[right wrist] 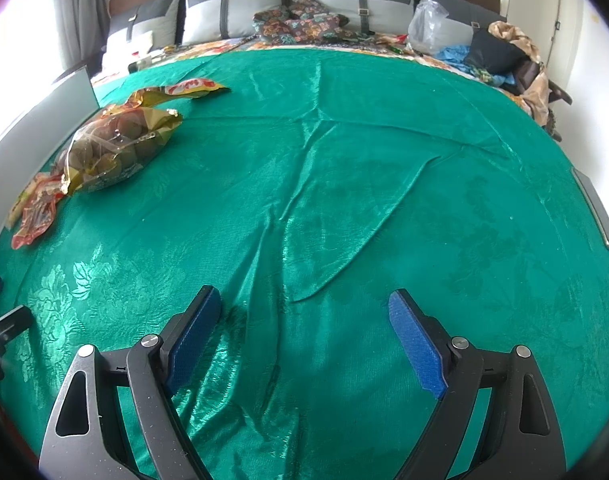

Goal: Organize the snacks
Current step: 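Return both tools over the remaining snacks, then grasp the longan bag with the right gripper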

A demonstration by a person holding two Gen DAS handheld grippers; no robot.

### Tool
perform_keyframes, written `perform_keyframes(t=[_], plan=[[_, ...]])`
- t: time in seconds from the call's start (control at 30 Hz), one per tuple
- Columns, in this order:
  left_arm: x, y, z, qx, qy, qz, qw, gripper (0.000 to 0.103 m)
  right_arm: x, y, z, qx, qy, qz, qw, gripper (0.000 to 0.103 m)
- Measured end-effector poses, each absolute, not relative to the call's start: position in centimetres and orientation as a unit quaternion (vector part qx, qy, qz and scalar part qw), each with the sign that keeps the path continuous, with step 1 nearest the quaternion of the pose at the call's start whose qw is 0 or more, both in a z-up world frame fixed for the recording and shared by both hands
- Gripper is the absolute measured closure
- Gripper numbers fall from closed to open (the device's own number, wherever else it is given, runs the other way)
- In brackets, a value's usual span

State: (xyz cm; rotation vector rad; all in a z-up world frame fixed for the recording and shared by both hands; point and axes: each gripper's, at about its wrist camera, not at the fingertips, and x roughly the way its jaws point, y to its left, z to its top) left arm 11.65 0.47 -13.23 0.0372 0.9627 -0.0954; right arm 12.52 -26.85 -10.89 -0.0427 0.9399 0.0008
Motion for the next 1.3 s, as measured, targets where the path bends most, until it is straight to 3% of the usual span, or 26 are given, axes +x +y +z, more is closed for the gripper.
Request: perform_keyframes(t=[0.1,0.3,0.57,0.63,0.77,0.9,1.03,1.13,1.17,1.3], plan=[[11.6,0.5,-13.3,0.018,0.460,-0.047,0.886,0.000,15.9,-25.0,-9.5,-0.014,0.518,0.034,0.855,0.018],[11.4,0.5,-13.3,0.018,0.456,-0.047,0.888,0.000,23.0,-17.7,-3.7,0.089,0.504,0.077,0.856,0.016],[11.2,0.6,-13.4,0.020,0.454,-0.052,0.889,0.000,29.2,-9.5,-8.2,0.032,0.600,0.003,0.799,0.015],[11.3,0.6,-13.4,0.020,0.454,-0.053,0.889,0.000,29.0,-9.2,-7.9,0.003,0.593,0.008,0.805,0.018],[11.4,0.7,-13.4,0.018,0.453,-0.052,0.890,0.000,27.4,-10.0,-7.3,-0.047,0.590,0.045,0.805,0.047],[11.4,0.6,-13.4,0.017,0.451,-0.053,0.891,0.000,24.9,-13.7,-6.8,-0.071,0.590,0.066,0.802,0.049],[11.7,0.8,-13.2,0.010,0.464,-0.051,0.884,0.000,21.0,-18.3,-6.7,-0.094,0.583,0.058,0.805,0.049],[12.9,1.5,-12.5,-0.045,0.477,-0.064,0.875,0.000,17.5,-20.8,-6.8,-0.094,0.535,0.065,0.837,0.038],[13.5,1.9,-12.1,-0.071,0.478,-0.065,0.873,0.000,16.3,-21.6,-7.1,-0.089,0.515,0.069,0.850,0.025],[17.9,2.8,-11.2,-0.112,0.496,-0.035,0.860,0.000,14.1,-23.5,-8.9,-0.086,0.470,0.066,0.876,0.023]])
